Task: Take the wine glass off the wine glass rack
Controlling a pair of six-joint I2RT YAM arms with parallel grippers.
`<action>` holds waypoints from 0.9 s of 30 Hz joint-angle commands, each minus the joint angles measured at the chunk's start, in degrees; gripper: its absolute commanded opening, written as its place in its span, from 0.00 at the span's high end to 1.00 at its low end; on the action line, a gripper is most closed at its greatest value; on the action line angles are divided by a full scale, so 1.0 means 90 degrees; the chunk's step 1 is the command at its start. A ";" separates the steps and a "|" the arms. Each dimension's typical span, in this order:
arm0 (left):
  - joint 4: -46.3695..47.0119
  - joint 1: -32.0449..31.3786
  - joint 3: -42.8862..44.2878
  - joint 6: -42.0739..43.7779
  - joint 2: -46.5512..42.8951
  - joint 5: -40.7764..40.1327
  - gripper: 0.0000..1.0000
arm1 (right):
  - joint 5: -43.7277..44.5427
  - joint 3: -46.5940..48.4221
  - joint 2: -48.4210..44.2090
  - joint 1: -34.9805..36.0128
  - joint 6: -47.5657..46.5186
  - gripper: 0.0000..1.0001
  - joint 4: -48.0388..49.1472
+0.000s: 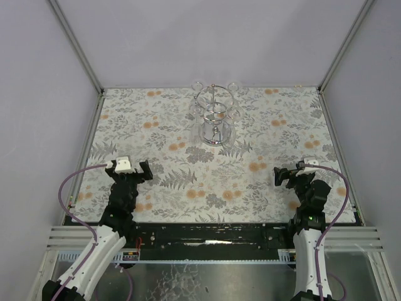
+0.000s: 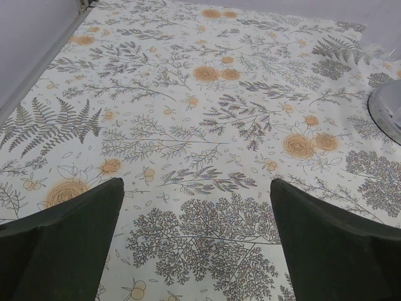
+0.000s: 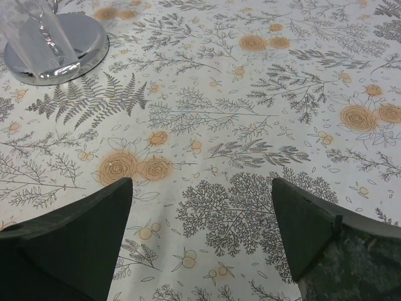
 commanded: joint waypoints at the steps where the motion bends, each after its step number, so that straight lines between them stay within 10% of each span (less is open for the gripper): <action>1: 0.0480 0.0024 -0.0636 -0.0033 -0.0051 -0.0162 0.00 | -0.0065 -0.0559 0.0015 -0.0018 -0.0084 0.01 0.0411; 19: 0.0505 0.0020 -0.0608 0.0020 -0.0012 -0.0059 0.00 | 0.0899 -0.0564 -0.0074 -0.0019 0.0296 0.01 0.0361; 27: -0.0613 0.0024 0.0865 0.0477 0.0519 0.0734 0.00 | 0.1503 0.0480 0.0822 -0.0017 0.0502 0.01 -0.0238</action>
